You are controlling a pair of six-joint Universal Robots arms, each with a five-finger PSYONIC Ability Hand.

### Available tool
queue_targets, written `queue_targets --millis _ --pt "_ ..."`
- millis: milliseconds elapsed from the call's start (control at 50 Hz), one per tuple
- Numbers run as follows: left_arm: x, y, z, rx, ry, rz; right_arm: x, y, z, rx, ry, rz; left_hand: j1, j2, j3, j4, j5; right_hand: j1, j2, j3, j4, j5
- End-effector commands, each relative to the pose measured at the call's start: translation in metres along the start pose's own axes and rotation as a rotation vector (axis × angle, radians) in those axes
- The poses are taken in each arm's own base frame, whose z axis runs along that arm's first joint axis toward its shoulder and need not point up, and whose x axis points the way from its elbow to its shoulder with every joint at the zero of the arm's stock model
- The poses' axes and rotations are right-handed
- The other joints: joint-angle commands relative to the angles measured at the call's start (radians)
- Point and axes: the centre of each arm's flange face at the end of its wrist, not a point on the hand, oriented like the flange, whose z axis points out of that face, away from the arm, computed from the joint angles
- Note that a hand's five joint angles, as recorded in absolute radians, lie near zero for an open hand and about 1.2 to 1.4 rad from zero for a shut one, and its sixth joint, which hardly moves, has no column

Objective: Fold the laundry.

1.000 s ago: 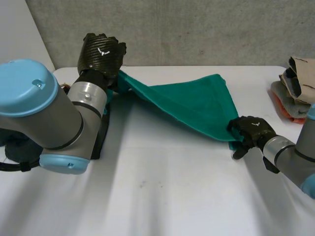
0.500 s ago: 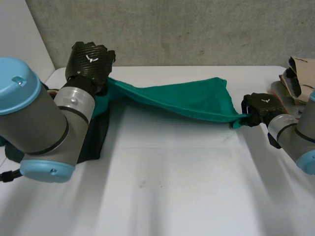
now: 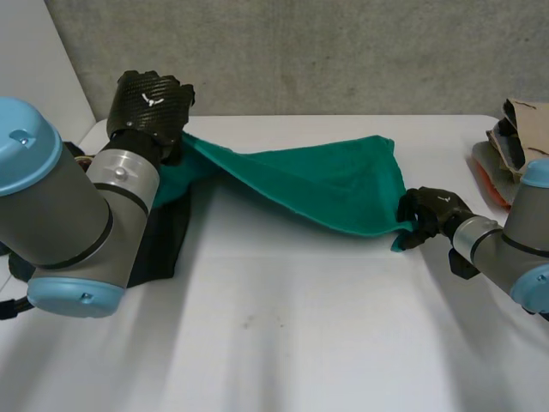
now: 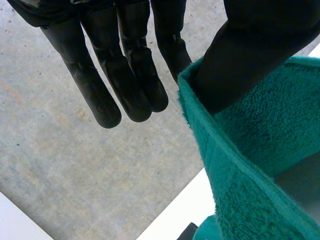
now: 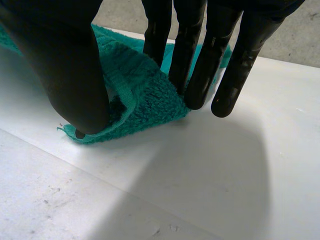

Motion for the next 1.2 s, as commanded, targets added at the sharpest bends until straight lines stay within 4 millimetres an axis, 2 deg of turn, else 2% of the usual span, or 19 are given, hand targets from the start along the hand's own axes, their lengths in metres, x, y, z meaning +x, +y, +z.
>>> queue_targets --millis 20,60,80,100,280,400,540,600,680,800,900,920,980,1000,1060,1080,1140,1160,1200 --pt "0.000 0.001 0.001 -0.005 0.000 0.001 -0.003 -0.003 0.000 0.006 -0.009 0.018 0.264 0.197 0.201 0.192 0.229 0.312 0.207 0.215 0.218 0.213" --pt "0.001 0.002 0.001 -0.007 0.003 0.002 -0.005 -0.006 0.001 0.013 -0.014 0.033 0.264 0.197 0.201 0.192 0.229 0.382 0.277 0.285 0.288 0.283" --pt "0.001 0.003 0.001 -0.010 0.003 0.002 -0.007 -0.009 0.003 0.021 -0.018 0.053 0.264 0.197 0.201 0.192 0.229 0.673 0.568 0.577 0.579 0.574" --pt "0.001 0.004 0.001 -0.013 0.003 0.004 -0.006 -0.010 0.004 0.024 -0.018 0.065 0.264 0.197 0.201 0.192 0.229 0.716 0.611 0.619 0.622 0.617" --pt "0.004 0.015 -0.010 -0.111 0.052 0.023 -0.002 -0.044 -0.005 0.094 0.002 0.008 0.264 0.197 0.201 0.192 0.229 0.716 0.611 0.620 0.622 0.617" --pt "-0.001 0.012 -0.041 -0.238 0.128 0.050 -0.016 -0.101 -0.064 0.127 0.030 -0.304 0.264 0.197 0.201 0.192 0.229 0.716 0.611 0.620 0.622 0.617" --pt "-0.005 0.009 -0.076 -0.352 0.210 0.069 -0.038 -0.130 -0.140 0.044 0.063 -0.728 0.264 0.197 0.201 0.192 0.229 0.716 0.611 0.620 0.622 0.617" --pt "0.002 0.016 -0.097 -0.410 0.318 0.124 -0.045 -0.122 -0.170 -0.074 0.064 -0.853 0.264 0.197 0.201 0.192 0.229 0.716 0.611 0.620 0.622 0.617" --pt "0.014 0.036 -0.106 -0.454 0.416 0.210 -0.050 -0.097 -0.164 -0.176 0.010 -0.878 0.264 0.197 0.201 0.192 0.229 0.716 0.611 0.620 0.622 0.617" --pt "0.041 0.087 -0.068 -0.508 0.449 0.290 -0.041 -0.051 -0.122 -0.368 -0.038 -0.886 0.264 0.197 0.201 0.192 0.229 0.716 0.611 0.620 0.622 0.617" --pt "0.040 0.098 -0.011 -0.430 0.326 0.353 -0.025 -0.061 -0.079 -0.317 0.088 -0.964 0.264 0.197 0.201 0.192 0.229 0.716 0.611 0.620 0.622 0.617" --pt "0.030 0.092 0.013 -0.377 0.246 0.374 -0.021 -0.076 -0.065 -0.240 0.154 -0.985 0.264 0.197 0.201 0.192 0.229 0.716 0.611 0.620 0.622 0.617" --pt "0.011 0.067 0.049 -0.242 0.109 0.397 -0.017 -0.110 -0.047 -0.069 0.258 -1.001 0.264 0.197 0.201 0.192 0.229 0.716 0.611 0.620 0.622 0.617" --pt "0.000 0.043 0.069 -0.121 0.020 0.404 -0.016 -0.139 -0.040 0.077 0.337 -1.013 0.264 0.197 0.201 0.192 0.229 0.716 0.611 0.620 0.622 0.617" --pt "-0.022 0.001 0.097 0.088 -0.142 0.403 -0.019 -0.187 -0.036 0.328 0.457 -1.019 0.264 0.197 0.201 0.192 0.229 0.716 0.611 0.620 0.622 0.617" --pt "-0.035 -0.029 0.108 0.239 -0.245 0.392 -0.023 -0.217 -0.038 0.500 0.530 -1.008 0.264 0.197 0.201 0.192 0.229 0.716 0.611 0.620 0.622 0.617" --pt "-0.054 -0.066 0.118 0.444 -0.373 0.376 -0.031 -0.268 -0.056 0.809 0.654 -0.990 0.264 0.197 0.201 0.192 0.229 0.716 0.611 0.620 0.622 0.617" --pt "-0.065 -0.084 0.119 0.551 -0.432 0.375 -0.033 -0.278 -0.062 0.873 0.675 -0.988 0.264 0.197 0.201 0.192 0.229 0.716 0.611 0.620 0.622 0.617" --pt "-0.070 -0.097 0.117 0.613 -0.460 0.378 -0.037 -0.290 -0.069 0.960 0.702 -0.988 0.264 0.197 0.201 0.192 0.229 0.716 0.611 0.620 0.622 0.617"
